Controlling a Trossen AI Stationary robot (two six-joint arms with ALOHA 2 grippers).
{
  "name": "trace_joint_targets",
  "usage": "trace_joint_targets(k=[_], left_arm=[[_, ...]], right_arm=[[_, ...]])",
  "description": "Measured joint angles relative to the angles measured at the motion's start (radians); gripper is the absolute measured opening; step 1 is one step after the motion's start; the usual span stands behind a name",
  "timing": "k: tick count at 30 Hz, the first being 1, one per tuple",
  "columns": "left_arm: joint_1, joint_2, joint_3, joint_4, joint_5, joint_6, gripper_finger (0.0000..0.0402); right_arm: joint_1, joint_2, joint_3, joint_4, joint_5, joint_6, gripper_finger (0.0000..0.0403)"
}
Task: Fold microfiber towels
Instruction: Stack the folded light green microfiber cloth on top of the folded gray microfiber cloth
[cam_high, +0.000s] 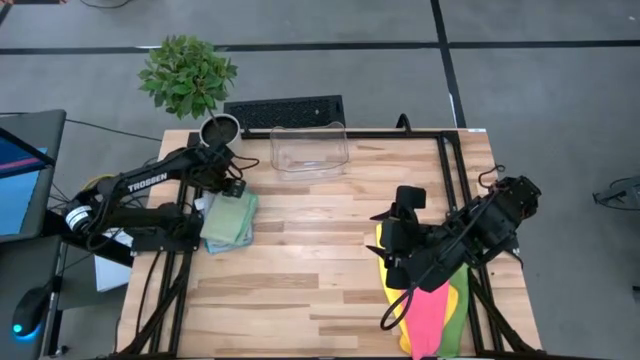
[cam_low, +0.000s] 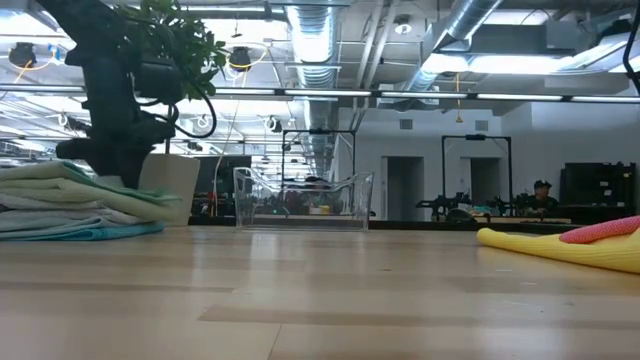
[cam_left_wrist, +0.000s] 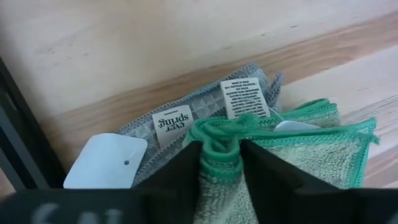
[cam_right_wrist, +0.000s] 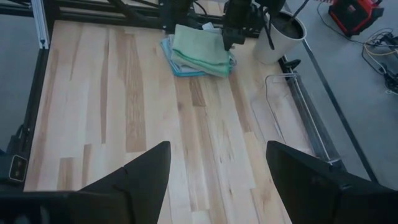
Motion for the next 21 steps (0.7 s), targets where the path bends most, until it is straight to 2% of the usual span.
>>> trace_joint_targets(k=[7, 17, 21], left_arm=[[0.0, -0.054, 0.0, -0.02, -0.02, -0.07, 0.0012], [0.0, -0.305, 0.042, -0.276, -0.177, -0.207, 0.0004], [0.0, -0.356, 0.039, -0.288, -0.201, -0.247, 0.001]], right_arm=[[0.0, 0.0, 0.0, 0.0, 0.0, 0.0, 0.0291], [0.0, 0.0, 0.0, 0.0, -0.001, -0.02, 0.0291], [0.0, 0.0, 0.0, 0.0, -0.001, -0.026, 0.0291]])
